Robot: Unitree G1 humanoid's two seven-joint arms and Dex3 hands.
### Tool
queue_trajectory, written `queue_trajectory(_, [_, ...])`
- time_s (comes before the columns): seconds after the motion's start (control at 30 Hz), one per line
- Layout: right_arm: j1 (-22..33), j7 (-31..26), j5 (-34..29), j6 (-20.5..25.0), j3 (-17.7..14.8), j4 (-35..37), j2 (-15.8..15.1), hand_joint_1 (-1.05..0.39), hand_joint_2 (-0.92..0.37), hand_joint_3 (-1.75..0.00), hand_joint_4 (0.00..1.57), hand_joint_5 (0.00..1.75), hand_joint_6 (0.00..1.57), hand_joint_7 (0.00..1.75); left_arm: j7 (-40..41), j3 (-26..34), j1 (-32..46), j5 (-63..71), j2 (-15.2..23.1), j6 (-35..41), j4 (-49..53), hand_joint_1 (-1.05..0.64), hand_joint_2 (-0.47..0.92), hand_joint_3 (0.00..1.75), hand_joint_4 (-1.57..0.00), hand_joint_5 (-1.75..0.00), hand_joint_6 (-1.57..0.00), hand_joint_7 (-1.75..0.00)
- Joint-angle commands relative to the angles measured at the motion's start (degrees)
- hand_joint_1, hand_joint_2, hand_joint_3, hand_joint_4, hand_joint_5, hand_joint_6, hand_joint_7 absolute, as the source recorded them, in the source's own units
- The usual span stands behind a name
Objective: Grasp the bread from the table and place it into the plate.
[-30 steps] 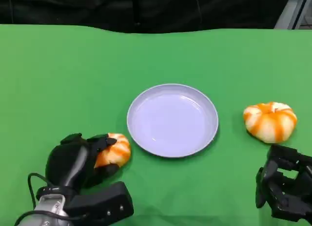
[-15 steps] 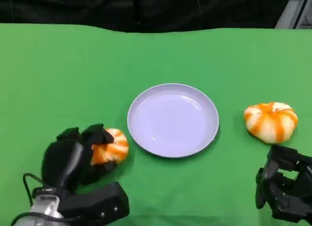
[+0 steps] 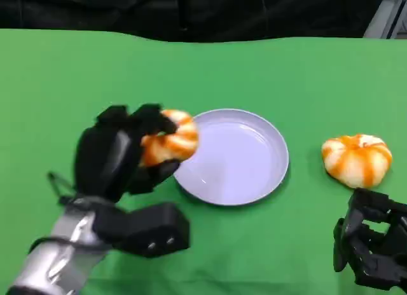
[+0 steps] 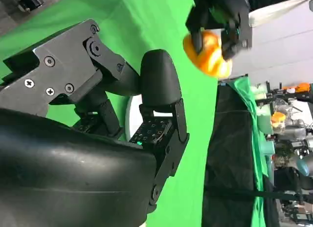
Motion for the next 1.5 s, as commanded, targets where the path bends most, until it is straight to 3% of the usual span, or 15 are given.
queue_trajectory(0.03, [0.7,-0.1,0.5,0.2,-0.4,-0.8,-0.3,-0.11,-0.50,-1.21,0.90,1.70,0.86,1.47,-2.4,-1.9,-6.2,0.6,-2.1,-0.4,4.9,-0.09,0.65,0.87,-0.75,-1.74,-0.77,-1.40])
queue_trajectory(0.13, [0.8,0.0,0.6,-0.6,-0.3,-0.5,0.2,-0.10,-0.48,-1.24,0.91,1.70,0.86,1.47,-3.4,-3.4,-10.3,0.6,-3.8,-0.8,10.7,-0.07,0.66,0.77,-0.75,-1.75,-0.72,-1.50])
queue_trajectory(0.3, [1.4,-0.2,0.0,-0.6,-0.1,-1.3,0.2,-0.12,-0.48,-1.25,0.91,1.69,0.86,1.46,-1.4,-5.5,-17.0,1.1,-7.0,-1.7,22.1,-0.05,0.71,0.57,-0.75,-1.75,-0.84,-1.32])
queue_trajectory(0.5, [2.2,-0.3,0.2,-0.5,0.1,-2.4,0.5,-0.12,-0.47,-1.25,0.89,1.72,0.84,1.49,-1.2,-6.9,-23.4,0.0,-11.4,-3.3,35.9,-0.03,0.76,0.48,-0.75,-1.75,-0.79,-1.36])
queue_trajectory(0.53, [2.4,-0.3,0.2,-0.7,0.2,-2.6,0.7,-0.12,-0.47,-1.25,0.89,1.73,0.84,1.49,-1.8,-6.8,-23.7,-0.7,-12.0,-4.2,37.6,-0.06,0.80,0.46,-0.72,-1.66,-0.76,-1.28])
queue_trajectory(0.57, [2.6,-0.2,0.2,-0.9,0.3,-2.8,0.8,-0.12,-0.46,-1.26,0.88,1.73,0.84,1.49,-2.5,-7.0,-23.9,-0.9,-12.2,-4.8,38.9,-0.13,0.86,0.40,-0.69,-1.42,-0.77,-0.97])
queue_trajectory(0.63, [2.9,0.1,0.4,-1.2,0.4,-3.0,1.0,-0.12,-0.45,-1.27,0.87,1.74,0.83,1.50,-3.8,-7.7,-24.2,-0.6,-12.4,-5.1,40.6,-0.36,0.91,0.35,-0.53,-0.57,-0.58,-0.26])
queue_trajectory(0.67, [3.0,0.1,0.2,-1.3,0.5,-3.2,1.0,-0.12,-0.45,-1.28,0.87,1.74,0.83,1.50,-5.0,-8.5,-24.4,0.0,-12.3,-4.3,41.1,-0.41,0.91,0.35,-0.50,-0.41,-0.54,-0.14])
queue_trajectory(0.73, [3.2,0.0,0.1,-1.5,0.6,-3.4,1.0,-0.13,-0.45,-1.27,0.87,1.75,0.82,1.51,-7.1,-9.6,-24.4,0.6,-12.1,-3.4,41.7,-0.71,0.92,0.51,-0.13,-0.09,-0.22,-0.03])
queue_trajectory(0.77, [3.3,-0.1,0.1,-1.3,0.6,-3.7,1.1,-0.13,-0.45,-1.27,0.87,1.75,0.82,1.51,-7.7,-10.4,-24.4,1.2,-11.9,-2.7,41.9,-0.76,0.92,0.54,-0.07,-0.05,-0.17,-0.01])
queue_trajectory(0.93, [3.6,-0.4,0.8,0.2,0.6,-4.5,0.9,-0.13,-0.48,-1.25,0.87,1.74,0.83,1.50,-9.8,-12.7,-23.9,2.4,-11.1,-0.4,42.1,-0.98,0.92,0.74,0.00,0.00,-0.01,0.00])
queue_trajectory(1.23, [3.5,0.0,0.6,-1.1,0.6,-4.0,1.3,-0.12,-0.50,-1.21,0.89,1.72,0.85,1.47,-11.3,-12.3,-20.5,1.2,-8.3,0.5,35.5,-1.05,0.92,0.79,0.00,0.00,0.00,0.00])
queue_trajectory(1.47, [3.6,-0.1,0.9,-0.4,0.5,-4.5,1.1,-0.12,-0.48,-1.24,0.90,1.71,0.85,1.46,-18.1,-6.2,-8.7,-5.4,-0.5,-3.6,11.5,-0.99,0.92,0.75,0.00,0.00,0.00,0.00])
queue_trajectory(1.5, [3.6,-0.2,0.8,-0.1,0.6,-4.7,1.0,-0.12,-0.48,-1.24,0.89,1.71,0.85,1.46,-19.2,-5.0,-6.3,-6.7,0.6,-3.9,7.1,-0.90,0.92,0.63,0.00,0.00,-0.03,-0.01])
